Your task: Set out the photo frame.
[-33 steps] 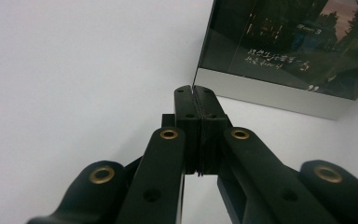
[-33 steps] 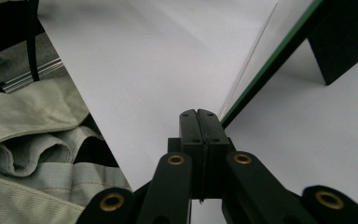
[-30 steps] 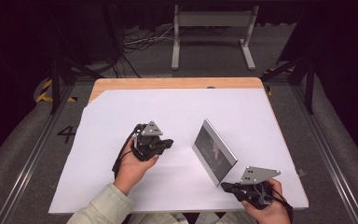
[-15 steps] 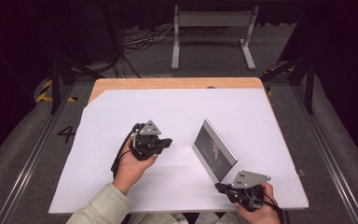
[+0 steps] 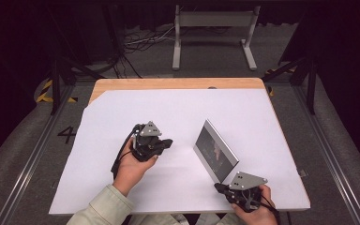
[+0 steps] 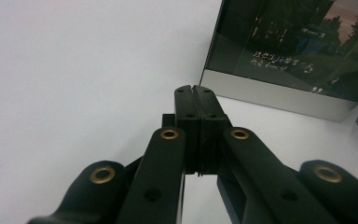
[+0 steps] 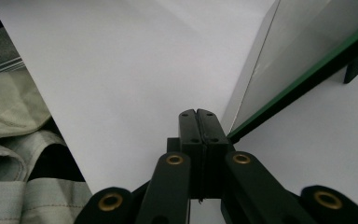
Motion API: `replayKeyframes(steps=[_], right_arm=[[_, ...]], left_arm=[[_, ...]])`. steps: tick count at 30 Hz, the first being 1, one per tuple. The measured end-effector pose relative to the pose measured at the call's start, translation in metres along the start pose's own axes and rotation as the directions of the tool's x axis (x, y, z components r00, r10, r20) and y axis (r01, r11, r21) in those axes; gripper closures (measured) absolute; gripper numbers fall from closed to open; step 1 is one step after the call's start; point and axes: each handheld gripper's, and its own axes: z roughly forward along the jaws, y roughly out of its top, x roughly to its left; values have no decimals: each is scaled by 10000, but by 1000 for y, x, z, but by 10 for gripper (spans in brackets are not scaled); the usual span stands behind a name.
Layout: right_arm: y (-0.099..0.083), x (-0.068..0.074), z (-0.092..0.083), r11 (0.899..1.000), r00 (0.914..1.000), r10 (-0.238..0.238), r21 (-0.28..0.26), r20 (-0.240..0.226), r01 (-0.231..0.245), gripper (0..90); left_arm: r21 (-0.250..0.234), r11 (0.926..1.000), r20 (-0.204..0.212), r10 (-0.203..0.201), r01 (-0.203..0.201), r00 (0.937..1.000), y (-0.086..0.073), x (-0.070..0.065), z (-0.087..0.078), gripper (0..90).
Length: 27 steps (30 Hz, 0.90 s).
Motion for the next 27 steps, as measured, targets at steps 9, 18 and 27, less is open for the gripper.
replayKeyframes(steps=[9, 18, 27], right_arm=[[-3, -4, 2, 9995, 9995, 293, 69, 135, -294, 900], [-4, -6, 1, 9990, 9988, 415, 157, 269, -419, 900], [-7, -17, -5, 9969, 9953, 744, 196, 617, -758, 900]], left_arm=[[9, 10000, 5, 16, -16, 10000, 0, 0, 0, 897], [-1, 10000, 51, -4, 4, 10000, 0, 0, -1, 897], [10, 10000, 62, -14, 14, 10000, 0, 1, 0, 897]])
